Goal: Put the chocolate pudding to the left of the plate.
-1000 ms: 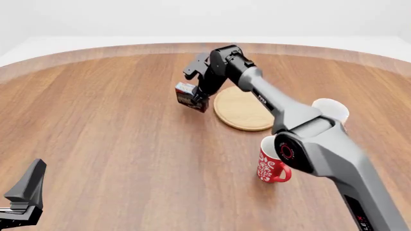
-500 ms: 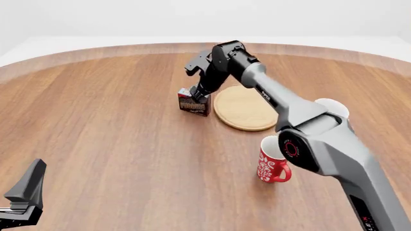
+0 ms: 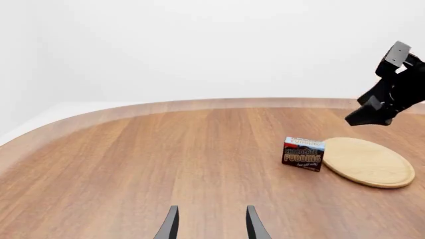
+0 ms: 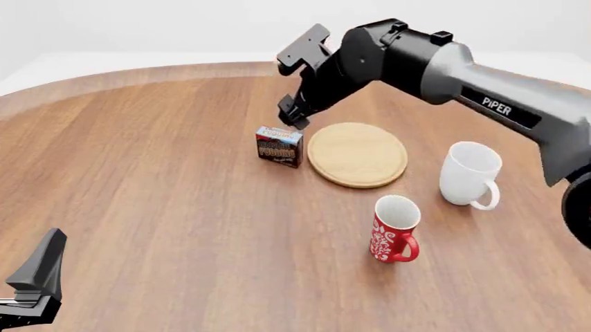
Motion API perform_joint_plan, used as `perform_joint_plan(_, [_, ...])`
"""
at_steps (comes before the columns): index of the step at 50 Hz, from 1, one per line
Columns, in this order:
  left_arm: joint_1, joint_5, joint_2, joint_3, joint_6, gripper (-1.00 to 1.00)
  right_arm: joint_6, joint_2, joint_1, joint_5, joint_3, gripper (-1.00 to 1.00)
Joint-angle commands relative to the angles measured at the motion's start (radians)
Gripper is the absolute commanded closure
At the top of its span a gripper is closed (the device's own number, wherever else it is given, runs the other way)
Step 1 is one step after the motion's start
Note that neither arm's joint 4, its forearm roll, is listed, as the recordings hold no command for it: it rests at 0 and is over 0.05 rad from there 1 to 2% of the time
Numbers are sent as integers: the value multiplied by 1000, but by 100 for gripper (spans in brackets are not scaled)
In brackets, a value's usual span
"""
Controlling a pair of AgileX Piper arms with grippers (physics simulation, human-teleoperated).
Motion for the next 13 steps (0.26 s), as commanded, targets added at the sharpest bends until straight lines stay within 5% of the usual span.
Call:
perform_joint_plan(1, [0, 0, 0, 0, 0, -100, 43, -271, 65, -214, 229, -100])
perform_joint_plan(9, [0, 0, 0, 0, 0, -100, 143, -315, 7, -609, 309, -100])
perform_joint_plan(13, [0, 0, 0, 0, 0, -100, 180, -306, -35, -716, 335, -100])
